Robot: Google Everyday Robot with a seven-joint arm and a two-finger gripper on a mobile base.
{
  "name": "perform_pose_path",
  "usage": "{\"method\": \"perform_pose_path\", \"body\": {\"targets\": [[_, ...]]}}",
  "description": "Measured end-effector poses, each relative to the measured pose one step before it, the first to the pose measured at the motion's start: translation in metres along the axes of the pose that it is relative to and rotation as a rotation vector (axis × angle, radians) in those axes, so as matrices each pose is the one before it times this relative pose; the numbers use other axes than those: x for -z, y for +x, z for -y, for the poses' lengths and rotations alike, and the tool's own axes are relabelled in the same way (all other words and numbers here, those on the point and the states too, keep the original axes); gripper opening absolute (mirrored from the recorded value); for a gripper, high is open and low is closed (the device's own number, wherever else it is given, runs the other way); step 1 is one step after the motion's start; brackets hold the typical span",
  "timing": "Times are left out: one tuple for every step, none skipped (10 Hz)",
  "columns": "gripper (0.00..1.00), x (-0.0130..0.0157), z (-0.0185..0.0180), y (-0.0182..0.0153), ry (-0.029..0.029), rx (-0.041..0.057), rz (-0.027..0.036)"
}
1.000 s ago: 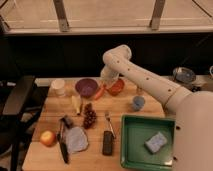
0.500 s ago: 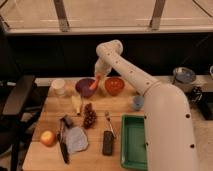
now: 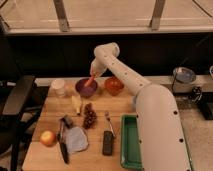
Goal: Place pepper in purple bowl
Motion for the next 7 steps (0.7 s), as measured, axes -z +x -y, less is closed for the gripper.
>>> {"method": "perform_pose_path", "body": {"targets": [[0.59,-0.00405,0.00047,-0.00293,0.01364,-0.00011,0.00046],[0.69,-0.00292,0.00043,-0.00314,0.00828,-0.00015,0.00217],[0.77,-0.00239,0.00034,-0.00402,0.00664,0.00103,0.00318],[0.80,-0.00152,0.00010,-0.00486,0.00466,0.00069,0.00312],[0.80,0.00022,-0.00048,-0.00403,0.00352,-0.00016,0.00154],[0.80,0.00073,-0.00178,0.00087,-0.00043,-0.00232,-0.00149],[0.80,0.00011,0.00020,0.00004,0.00019,0.00010,-0.00012]]}}
